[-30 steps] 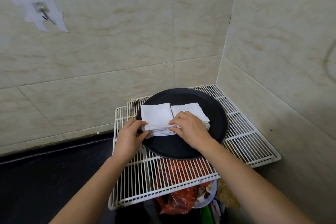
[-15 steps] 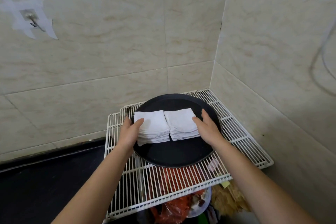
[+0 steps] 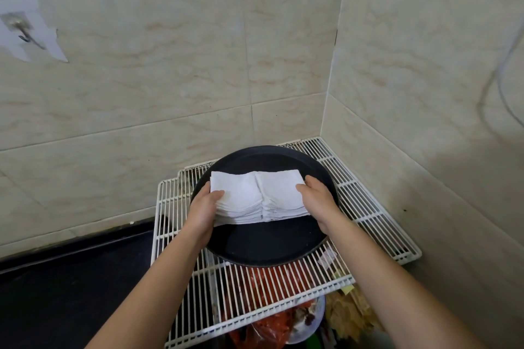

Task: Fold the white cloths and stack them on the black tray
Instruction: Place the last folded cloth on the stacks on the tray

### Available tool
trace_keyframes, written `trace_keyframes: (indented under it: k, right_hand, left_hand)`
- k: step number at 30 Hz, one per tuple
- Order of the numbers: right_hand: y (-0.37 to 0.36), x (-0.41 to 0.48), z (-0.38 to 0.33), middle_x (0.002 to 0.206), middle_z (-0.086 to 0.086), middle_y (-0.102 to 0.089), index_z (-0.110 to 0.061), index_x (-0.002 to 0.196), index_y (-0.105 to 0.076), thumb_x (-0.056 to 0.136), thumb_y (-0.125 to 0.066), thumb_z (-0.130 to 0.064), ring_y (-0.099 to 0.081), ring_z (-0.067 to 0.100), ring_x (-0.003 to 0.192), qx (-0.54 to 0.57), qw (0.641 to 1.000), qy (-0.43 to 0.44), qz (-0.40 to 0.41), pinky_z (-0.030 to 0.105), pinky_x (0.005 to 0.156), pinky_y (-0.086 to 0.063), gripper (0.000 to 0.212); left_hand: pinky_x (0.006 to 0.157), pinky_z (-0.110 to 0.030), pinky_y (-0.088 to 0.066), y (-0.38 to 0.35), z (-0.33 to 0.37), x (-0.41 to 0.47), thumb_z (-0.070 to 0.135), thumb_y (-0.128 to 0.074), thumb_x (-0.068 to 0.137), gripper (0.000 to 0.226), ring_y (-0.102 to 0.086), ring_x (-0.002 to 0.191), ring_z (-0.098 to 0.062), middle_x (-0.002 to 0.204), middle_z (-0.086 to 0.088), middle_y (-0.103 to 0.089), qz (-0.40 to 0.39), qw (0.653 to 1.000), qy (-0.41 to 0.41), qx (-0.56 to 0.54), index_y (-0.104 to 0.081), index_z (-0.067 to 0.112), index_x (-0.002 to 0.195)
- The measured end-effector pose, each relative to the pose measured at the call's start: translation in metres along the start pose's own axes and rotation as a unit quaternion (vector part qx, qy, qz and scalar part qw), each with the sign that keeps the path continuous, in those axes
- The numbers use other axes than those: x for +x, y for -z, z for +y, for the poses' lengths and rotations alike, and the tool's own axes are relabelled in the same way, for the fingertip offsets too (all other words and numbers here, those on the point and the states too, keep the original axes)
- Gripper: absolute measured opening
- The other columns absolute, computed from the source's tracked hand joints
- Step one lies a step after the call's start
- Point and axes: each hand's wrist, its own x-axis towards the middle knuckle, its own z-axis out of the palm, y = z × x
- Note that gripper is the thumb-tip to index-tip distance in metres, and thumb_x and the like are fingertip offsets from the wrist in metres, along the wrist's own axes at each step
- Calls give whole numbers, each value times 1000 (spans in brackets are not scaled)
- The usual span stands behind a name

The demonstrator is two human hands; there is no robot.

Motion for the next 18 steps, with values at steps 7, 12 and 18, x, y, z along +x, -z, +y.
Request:
trace_keyframes:
  k: [7,12,18]
  right_hand:
    - [-13,12,-8,122,-4,-62,-21,128,-58,100,-38,-15,-57,10,100,-52,998,40,-16,30,83,-45,35]
    - [-10,12,6,151,1,-46,-17,152,-37,103,-38,-24,-43,23,139,-113,992,47,4,42,115,-36,50]
    - [-18,9,-14,167,7,-7,-22,159,-16,105,-29,-45,-3,29,153,-381,898,197,103,48,122,-5,60]
  left_hand:
    - [88,-42,-54,5,-8,2,6,-43,96,39,-69,105,-25,115,-3,-73,23,998,-2,-50,-64,26,122]
    - [95,-44,-53,1,-11,5,6,-42,96,43,-68,108,-24,117,-1,-73,-4,1000,-2,-21,-62,28,127]
    - [118,-29,-16,10,16,10,44,-39,103,58,-27,148,-20,159,-4,-32,106,948,-137,267,-36,13,152]
